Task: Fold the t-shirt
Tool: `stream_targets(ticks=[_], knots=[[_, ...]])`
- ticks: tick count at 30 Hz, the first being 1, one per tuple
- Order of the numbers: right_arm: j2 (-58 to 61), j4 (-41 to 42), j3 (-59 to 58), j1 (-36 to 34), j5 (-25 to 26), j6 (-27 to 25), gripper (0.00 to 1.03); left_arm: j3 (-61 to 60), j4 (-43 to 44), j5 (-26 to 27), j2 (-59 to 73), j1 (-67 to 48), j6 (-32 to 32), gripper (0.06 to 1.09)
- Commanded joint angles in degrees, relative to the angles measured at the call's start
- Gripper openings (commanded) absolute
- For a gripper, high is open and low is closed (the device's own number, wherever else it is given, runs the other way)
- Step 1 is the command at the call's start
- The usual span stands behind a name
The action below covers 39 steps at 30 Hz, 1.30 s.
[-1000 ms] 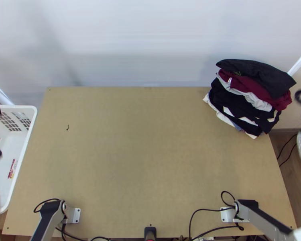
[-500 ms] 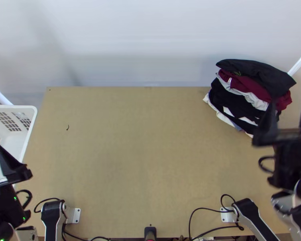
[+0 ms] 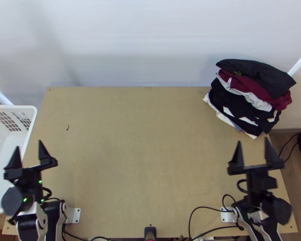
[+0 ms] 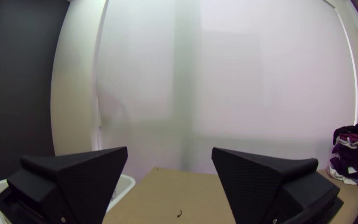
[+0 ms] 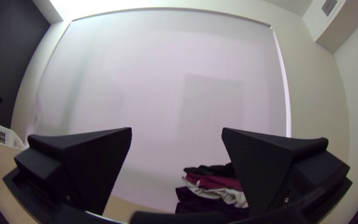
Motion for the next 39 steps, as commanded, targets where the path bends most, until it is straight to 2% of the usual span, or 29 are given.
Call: stream_targets(ticks=[1,3,7,10,11,13,16,17,21,39], knots=[[-0.73,1.56,-5.6,-0.76,0.21,0.95,0.98,-3.53,-0.5,0.47,-0.6,-0.33,-0.52,1.05],[-0.65,-0.55,-7.27,-0.94,0.74,4.11,0.98,-5.12,-1.73,0.47,-0.6,-0.33,-0.52,1.05],[-0.65,-11.27,-7.27,-4.8,1.44,12.46,0.98,-7.93,-3.93,0.3,-0.6,0.29,-0.87,1.05],[-0.65,-21.56,-7.27,-5.68,1.44,15.19,0.98,-9.6,-2.35,-0.05,-0.43,1.96,-0.96,1.05],[-0.56,-25.07,-7.18,-5.42,1.44,14.92,0.98,-10.21,-1.47,-0.05,-0.43,2.75,-0.87,1.05],[0.41,-25.34,-7.09,-5.95,1.36,14.31,0.98,-11.53,0.73,-0.14,-0.43,4.16,-0.61,1.05],[-0.38,-25.07,-7.18,-10.25,1.36,8.77,0.98,-14.08,2.05,-0.05,-0.52,5.47,1.24,1.05],[-0.38,-24.99,-7.18,-11.83,1.36,8.42,0.98,-15.14,2.57,-0.05,-0.52,5.47,2.55,1.05],[-0.38,-24.99,-7.18,-14.47,1.36,8.42,0.98,-16.28,1.08,0.39,-0.25,4.95,2.99,1.05],[-0.38,-24.99,-7.18,-14.38,1.36,8.42,0.98,-16.28,1.08,0.47,-0.25,5.12,2.99,1.05]])
